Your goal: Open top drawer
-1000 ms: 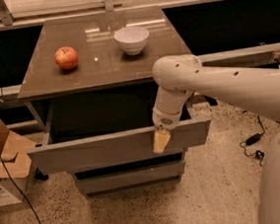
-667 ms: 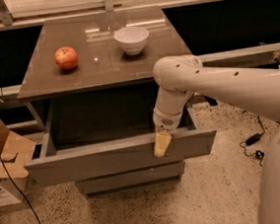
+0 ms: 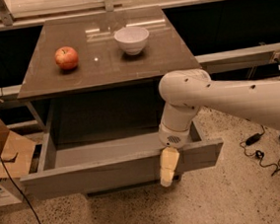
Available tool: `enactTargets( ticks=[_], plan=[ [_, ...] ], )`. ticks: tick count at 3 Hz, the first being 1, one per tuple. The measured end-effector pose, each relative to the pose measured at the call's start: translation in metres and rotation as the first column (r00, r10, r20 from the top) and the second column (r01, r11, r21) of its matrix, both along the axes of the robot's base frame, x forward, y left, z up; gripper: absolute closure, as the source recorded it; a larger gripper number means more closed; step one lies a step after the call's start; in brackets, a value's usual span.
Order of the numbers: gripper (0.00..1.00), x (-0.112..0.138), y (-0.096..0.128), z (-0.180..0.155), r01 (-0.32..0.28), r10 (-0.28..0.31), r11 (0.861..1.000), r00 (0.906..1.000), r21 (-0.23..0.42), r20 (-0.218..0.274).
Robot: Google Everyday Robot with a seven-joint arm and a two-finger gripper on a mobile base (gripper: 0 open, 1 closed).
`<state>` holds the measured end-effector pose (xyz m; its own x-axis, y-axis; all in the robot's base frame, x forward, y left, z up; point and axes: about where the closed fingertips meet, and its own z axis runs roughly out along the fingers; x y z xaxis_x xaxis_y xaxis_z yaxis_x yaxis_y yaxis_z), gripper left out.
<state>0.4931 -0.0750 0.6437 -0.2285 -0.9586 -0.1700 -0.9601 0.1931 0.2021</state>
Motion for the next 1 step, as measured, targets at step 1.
enactTargets(
  ticks=[1],
  plan=[
    [0.00, -0.0007, 0.0027, 0.0030, -0.026, 0.026, 0.999, 0.9997, -0.024, 0.000]
  ],
)
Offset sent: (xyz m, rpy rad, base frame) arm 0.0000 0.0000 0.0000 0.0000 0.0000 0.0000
